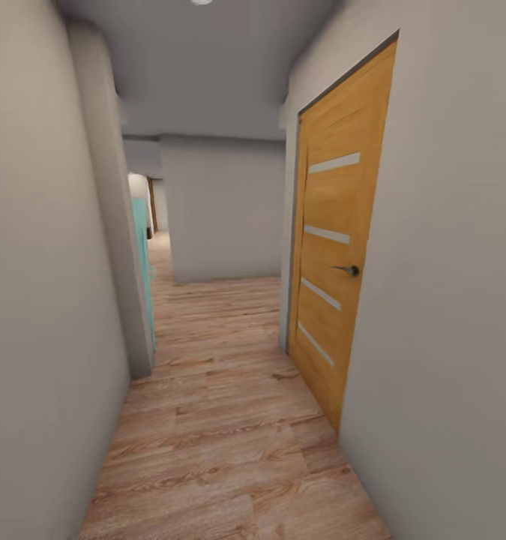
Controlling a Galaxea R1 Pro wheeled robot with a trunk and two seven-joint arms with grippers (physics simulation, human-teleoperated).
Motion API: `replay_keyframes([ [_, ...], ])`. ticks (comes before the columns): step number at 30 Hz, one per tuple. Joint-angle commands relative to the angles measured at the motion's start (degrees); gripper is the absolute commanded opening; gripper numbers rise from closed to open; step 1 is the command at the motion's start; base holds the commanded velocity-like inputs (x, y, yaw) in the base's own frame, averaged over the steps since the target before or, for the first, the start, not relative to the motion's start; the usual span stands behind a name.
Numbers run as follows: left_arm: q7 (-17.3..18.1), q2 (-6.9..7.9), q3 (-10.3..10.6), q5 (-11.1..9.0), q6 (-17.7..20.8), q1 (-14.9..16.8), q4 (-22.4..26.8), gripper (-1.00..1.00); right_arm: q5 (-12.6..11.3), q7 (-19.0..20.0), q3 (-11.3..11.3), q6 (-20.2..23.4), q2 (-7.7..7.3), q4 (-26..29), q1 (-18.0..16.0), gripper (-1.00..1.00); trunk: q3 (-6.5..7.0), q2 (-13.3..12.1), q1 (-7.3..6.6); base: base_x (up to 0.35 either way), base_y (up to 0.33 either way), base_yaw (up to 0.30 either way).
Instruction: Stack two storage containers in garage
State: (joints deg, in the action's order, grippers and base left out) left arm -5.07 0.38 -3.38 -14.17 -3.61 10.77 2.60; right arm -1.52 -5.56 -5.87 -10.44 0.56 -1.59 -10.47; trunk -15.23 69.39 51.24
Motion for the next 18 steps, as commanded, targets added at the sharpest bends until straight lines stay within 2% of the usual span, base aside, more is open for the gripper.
replay_keyframes([
  [1, 0.0, -0.02, -0.3, -0.1, -0.2, 0.0, -0.1, 1.00, -0.1, -0.2, -0.5, -0.3, 0.00, -0.2, -0.1, 1.00, -0.07, 0.1, 0.02, 0.123, 0.000, 0.274],
  [7, 0.0, -0.03, -0.3, -0.1, -0.2, 0.0, -0.1, 1.00, -0.2, -0.2, -0.5, -0.3, 0.07, -0.2, -0.1, 1.00, -0.07, 0.1, 0.02, 0.155, 0.000, 0.274],
  [11, 0.0, -0.03, -0.3, -0.1, -0.2, 0.0, -0.1, 1.00, -0.2, -0.2, -0.5, -0.4, 0.10, -0.2, -0.1, 1.00, -0.07, 0.1, 0.02, 0.268, 0.000, 0.256],
  [18, 0.0, -0.06, -0.3, -0.2, 0.1, 0.0, -0.2, 1.00, -0.6, -0.2, -0.3, -0.3, -0.09, -0.2, -0.1, 1.00, -0.07, 0.1, 0.02, 0.309, 0.000, 0.072],
])
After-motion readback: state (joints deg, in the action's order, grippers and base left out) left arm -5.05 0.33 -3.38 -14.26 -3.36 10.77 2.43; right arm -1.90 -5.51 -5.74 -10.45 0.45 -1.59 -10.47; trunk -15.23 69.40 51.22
